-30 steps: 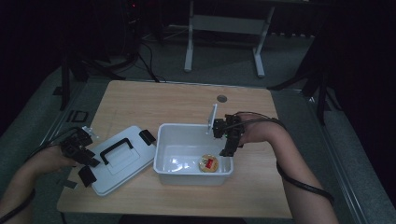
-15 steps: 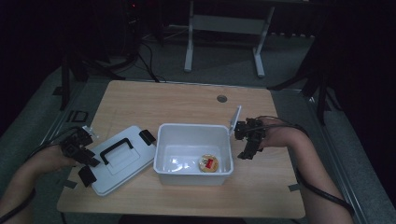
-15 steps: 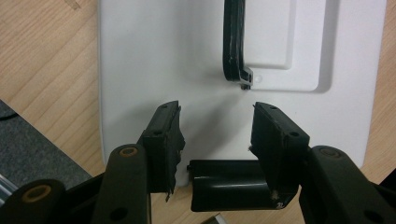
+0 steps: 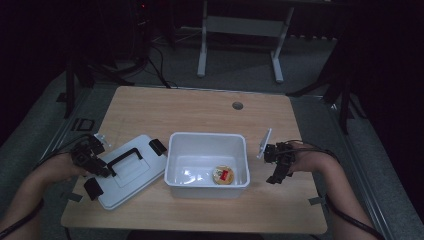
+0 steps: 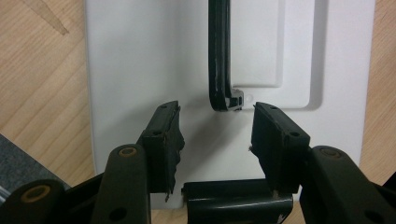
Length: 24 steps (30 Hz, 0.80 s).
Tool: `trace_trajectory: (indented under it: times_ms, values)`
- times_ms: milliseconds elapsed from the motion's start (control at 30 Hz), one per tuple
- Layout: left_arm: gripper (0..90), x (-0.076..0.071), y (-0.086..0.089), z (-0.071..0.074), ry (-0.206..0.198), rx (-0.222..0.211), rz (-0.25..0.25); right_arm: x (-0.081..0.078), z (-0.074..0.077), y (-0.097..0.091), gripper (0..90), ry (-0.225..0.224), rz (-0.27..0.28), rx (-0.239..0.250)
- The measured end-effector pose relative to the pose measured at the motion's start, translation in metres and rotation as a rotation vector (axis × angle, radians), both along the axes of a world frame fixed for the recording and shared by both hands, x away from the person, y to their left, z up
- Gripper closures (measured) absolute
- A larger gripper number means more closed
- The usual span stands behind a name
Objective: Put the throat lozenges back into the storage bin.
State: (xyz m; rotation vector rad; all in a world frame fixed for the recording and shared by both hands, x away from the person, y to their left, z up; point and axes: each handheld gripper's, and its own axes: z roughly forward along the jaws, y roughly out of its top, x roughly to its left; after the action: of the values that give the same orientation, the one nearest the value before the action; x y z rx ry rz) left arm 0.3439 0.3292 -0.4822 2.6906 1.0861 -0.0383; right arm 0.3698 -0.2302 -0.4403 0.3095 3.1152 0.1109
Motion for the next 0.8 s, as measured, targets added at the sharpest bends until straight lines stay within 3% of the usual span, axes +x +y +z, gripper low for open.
trace_trajectory:
  times_ms: [300, 500, 700, 800]
  values:
    - [54.4, 0.005, -0.012, 0.003, 0.041, 0.033, -0.044, -0.005, -0.017, -0.011, 16.4, 0.032, -0.022, 0.013]
    - [60.1, 0.008, -0.023, -0.003, 0.094, 0.064, -0.078, -0.008, -0.029, -0.019, 16.4, 0.051, -0.04, 0.015]
    - [66.4, 0.013, -0.032, -0.008, 0.116, 0.161, -0.089, -0.009, -0.033, -0.026, 16.5, 0.054, -0.056, 0.013]
    - [70.3, 0.015, -0.034, -0.01, 0.123, 0.178, -0.08, -0.009, -0.034, -0.027, 16.5, 0.055, -0.059, 0.012]
